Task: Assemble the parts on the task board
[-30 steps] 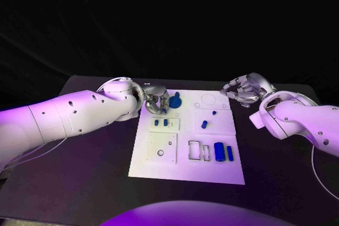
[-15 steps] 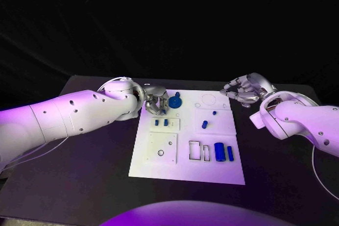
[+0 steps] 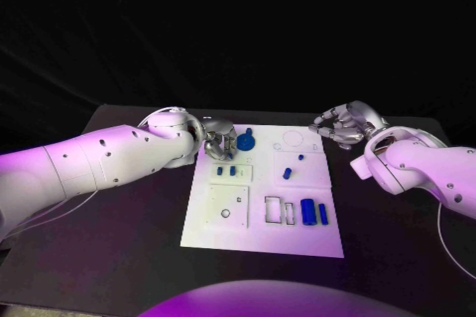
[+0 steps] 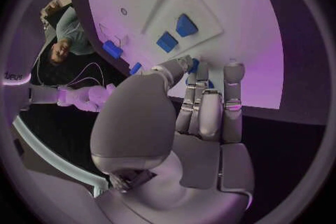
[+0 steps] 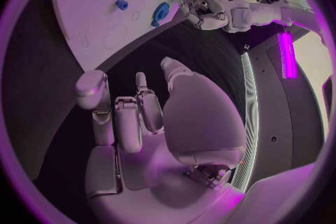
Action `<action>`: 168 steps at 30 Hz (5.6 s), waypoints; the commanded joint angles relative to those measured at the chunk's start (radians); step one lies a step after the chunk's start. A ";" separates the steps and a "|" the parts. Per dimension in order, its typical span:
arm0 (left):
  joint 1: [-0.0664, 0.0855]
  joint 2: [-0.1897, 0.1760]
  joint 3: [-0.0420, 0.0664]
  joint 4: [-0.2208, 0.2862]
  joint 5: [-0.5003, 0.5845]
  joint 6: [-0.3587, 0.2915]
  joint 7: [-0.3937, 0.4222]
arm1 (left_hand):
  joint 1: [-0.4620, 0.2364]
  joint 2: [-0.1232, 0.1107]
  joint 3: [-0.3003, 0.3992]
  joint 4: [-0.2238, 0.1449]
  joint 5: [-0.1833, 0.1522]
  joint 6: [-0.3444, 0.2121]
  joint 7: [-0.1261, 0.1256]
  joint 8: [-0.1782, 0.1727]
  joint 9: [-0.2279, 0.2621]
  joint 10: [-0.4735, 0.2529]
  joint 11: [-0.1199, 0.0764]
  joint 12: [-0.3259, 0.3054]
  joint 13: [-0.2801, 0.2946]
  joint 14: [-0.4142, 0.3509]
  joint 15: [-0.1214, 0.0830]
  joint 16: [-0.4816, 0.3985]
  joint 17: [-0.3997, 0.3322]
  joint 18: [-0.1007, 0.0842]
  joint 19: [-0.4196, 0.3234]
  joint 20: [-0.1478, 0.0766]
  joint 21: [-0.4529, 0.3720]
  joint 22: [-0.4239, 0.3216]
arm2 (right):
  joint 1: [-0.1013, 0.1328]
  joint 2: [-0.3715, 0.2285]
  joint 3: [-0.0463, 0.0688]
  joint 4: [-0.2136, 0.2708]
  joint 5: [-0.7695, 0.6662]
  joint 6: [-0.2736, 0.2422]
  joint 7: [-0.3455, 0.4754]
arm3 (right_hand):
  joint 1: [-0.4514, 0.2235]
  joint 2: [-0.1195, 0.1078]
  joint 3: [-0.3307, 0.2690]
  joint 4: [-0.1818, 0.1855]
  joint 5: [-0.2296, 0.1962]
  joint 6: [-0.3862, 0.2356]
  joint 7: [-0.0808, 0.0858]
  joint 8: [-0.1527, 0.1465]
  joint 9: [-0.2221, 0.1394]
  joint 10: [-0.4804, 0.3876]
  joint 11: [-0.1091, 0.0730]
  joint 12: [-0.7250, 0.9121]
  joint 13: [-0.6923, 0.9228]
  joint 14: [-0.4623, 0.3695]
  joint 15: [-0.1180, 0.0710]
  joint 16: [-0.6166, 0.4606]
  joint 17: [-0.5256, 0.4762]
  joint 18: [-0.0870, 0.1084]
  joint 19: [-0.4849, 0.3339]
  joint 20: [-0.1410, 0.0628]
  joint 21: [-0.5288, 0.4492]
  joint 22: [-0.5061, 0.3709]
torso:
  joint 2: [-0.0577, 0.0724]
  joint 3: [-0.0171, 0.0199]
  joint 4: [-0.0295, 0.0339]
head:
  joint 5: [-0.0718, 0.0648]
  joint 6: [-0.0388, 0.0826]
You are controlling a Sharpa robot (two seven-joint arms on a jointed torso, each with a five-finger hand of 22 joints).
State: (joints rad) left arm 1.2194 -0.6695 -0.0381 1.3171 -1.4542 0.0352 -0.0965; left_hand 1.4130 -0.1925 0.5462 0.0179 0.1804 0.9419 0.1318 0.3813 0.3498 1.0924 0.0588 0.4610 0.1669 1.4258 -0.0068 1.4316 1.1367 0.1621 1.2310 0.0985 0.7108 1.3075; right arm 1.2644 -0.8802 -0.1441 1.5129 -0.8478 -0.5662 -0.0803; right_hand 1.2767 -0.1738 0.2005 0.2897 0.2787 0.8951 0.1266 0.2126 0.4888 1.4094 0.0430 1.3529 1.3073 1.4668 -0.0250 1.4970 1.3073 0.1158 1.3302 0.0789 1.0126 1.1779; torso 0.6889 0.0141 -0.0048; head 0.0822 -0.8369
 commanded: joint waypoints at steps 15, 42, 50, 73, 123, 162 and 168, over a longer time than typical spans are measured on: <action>-0.001 0.005 -0.002 -0.003 -0.002 0.040 -0.004 | -0.005 0.008 0.000 -0.012 -0.004 0.016 -0.003 -0.003 0.005 0.016 -0.003 -0.002 0.006 0.011 -0.003 0.011 0.014 -0.013 -0.001 -0.001 0.004 0.066 | -0.001 0.002 0.000 0.001 -0.006 0.005 0.008 | 0.000 0.002 0.006 -0.002 0.005 0.001 -0.003 0.005 0.001 -0.004 -0.001 -0.002 0.038 0.061 -0.003 -0.003 0.090 0.006 -0.003 0.000 0.003 0.001 | -0.001 0.0007 0.0000 | 0.001 -0.003; -0.001 0.005 -0.002 -0.008 0.007 0.009 0.004 | -0.035 -0.008 -0.013 -0.010 0.008 -0.048 0.011 -0.066 -0.008 0.008 0.005 -0.032 0.011 0.001 0.003 0.005 -0.009 -0.013 -0.006 0.003 0.002 0.063 | -0.001 -0.001 0.000 0.002 -0.006 0.004 0.007 | -0.001 -0.001 0.008 -0.002 0.005 0.002 -0.004 0.007 0.004 -0.003 -0.002 -0.002 0.036 0.061 -0.004 -0.004 0.090 0.007 -0.003 -0.001 0.000 0.000 | -0.001 0.0002 0.0002 | 0.003 -0.002; -0.001 0.004 -0.002 -0.007 0.007 0.005 0.000 | -0.039 -0.010 -0.015 -0.009 0.013 -0.050 0.011 -0.068 -0.009 0.007 0.005 -0.034 0.011 -0.001 0.004 0.004 -0.014 -0.013 -0.007 0.004 0.001 0.063 | -0.001 -0.002 0.000 0.003 -0.006 0.004 0.006 | -0.001 -0.001 0.008 -0.002 0.005 0.002 -0.004 0.007 0.004 -0.003 -0.002 -0.002 0.036 0.061 -0.004 -0.004 0.090 0.007 -0.003 -0.001 0.000 0.000 | 0.000 -0.0002 0.0000 | 0.003 -0.003; -0.001 -0.003 -0.002 0.000 0.007 0.002 -0.016 | -0.053 -0.017 -0.023 -0.005 0.021 -0.038 0.008 -0.070 -0.005 -0.006 0.009 -0.049 0.013 -0.014 0.006 -0.007 -0.044 -0.012 -0.014 0.006 -0.012 0.059 | -0.001 -0.002 0.000 0.000 -0.007 0.005 0.005 | -0.001 -0.001 0.008 -0.002 0.005 0.002 -0.004 0.007 0.004 -0.003 -0.002 -0.002 0.036 0.061 -0.004 -0.004 0.090 0.007 -0.003 -0.001 0.000 0.000 | -0.001 0.0000 0.0009 | 0.004 -0.006; -0.003 -0.019 -0.002 0.015 0.009 0.000 -0.034 | -0.049 -0.006 -0.023 -0.007 0.022 -0.014 -0.003 -0.063 0.002 -0.016 0.008 -0.050 0.022 -0.019 0.006 -0.009 -0.049 -0.010 -0.019 0.007 -0.018 0.059 | -0.002 0.001 0.000 -0.004 -0.008 0.008 0.002 | -0.002 -0.002 0.009 -0.002 0.005 0.000 -0.004 0.008 0.005 -0.003 -0.002 -0.002 0.035 0.062 -0.005 -0.004 0.091 0.007 -0.002 -0.002 -0.002 -0.001 | -0.001 -0.0004 0.0002 | 0.011 -0.005; -0.008 -0.065 -0.002 0.039 0.111 -0.116 0.122 | -0.050 -0.039 -0.115 0.047 0.074 -0.016 -0.015 -0.074 -0.021 -0.112 -0.029 0.498 0.384 0.100 -0.021 0.115 0.312 -0.027 0.045 -0.017 0.079 0.084 | -0.002 -0.004 0.000 -0.003 -0.008 0.006 0.003 | -0.002 -0.003 0.011 -0.003 0.005 -0.001 -0.004 0.009 0.007 -0.001 -0.002 0.001 0.037 0.063 -0.005 -0.003 0.094 0.006 0.001 -0.002 0.001 0.002 | -0.001 0.0004 0.0005 | 0.010 0.000; -0.010 -0.069 -0.002 0.044 0.114 -0.123 0.125 | -0.038 -0.032 -0.111 0.047 0.085 0.019 -0.016 -0.084 -0.021 -0.032 -0.024 0.704 0.586 0.127 -0.016 0.130 0.385 -0.037 0.071 -0.015 0.145 0.097 | -0.002 -0.005 0.000 -0.003 -0.008 0.006 0.003 | -0.002 -0.003 0.011 -0.003 0.005 -0.001 -0.004 0.009 0.007 -0.001 -0.003 0.001 0.037 0.063 -0.005 -0.003 0.094 0.006 0.001 -0.002 0.001 0.002 | -0.001 0.0006 0.0003 | 0.011 0.000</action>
State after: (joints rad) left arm 1.2100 -0.7384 -0.0404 1.3570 -1.3605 -0.0617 -0.0060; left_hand 1.3665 -0.2231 0.4306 0.0651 0.2622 0.9560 0.1159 0.2994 0.3283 1.0500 0.0342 1.1461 0.7305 1.4653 -0.0250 1.5594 1.3081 0.1377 1.2957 0.0847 0.8505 1.3073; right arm 1.2627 -0.8852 -0.1442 1.5088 -0.8483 -0.5658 -0.0816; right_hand 1.2767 -0.1738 0.2034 0.2871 0.2787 0.8951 0.1266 0.2164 0.4944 1.4095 0.0430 1.3529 1.3081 1.4668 -0.0250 1.4970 1.3073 0.1158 1.3302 0.0789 1.0126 1.1794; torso 0.6878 0.0147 -0.0046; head 0.0920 -0.8368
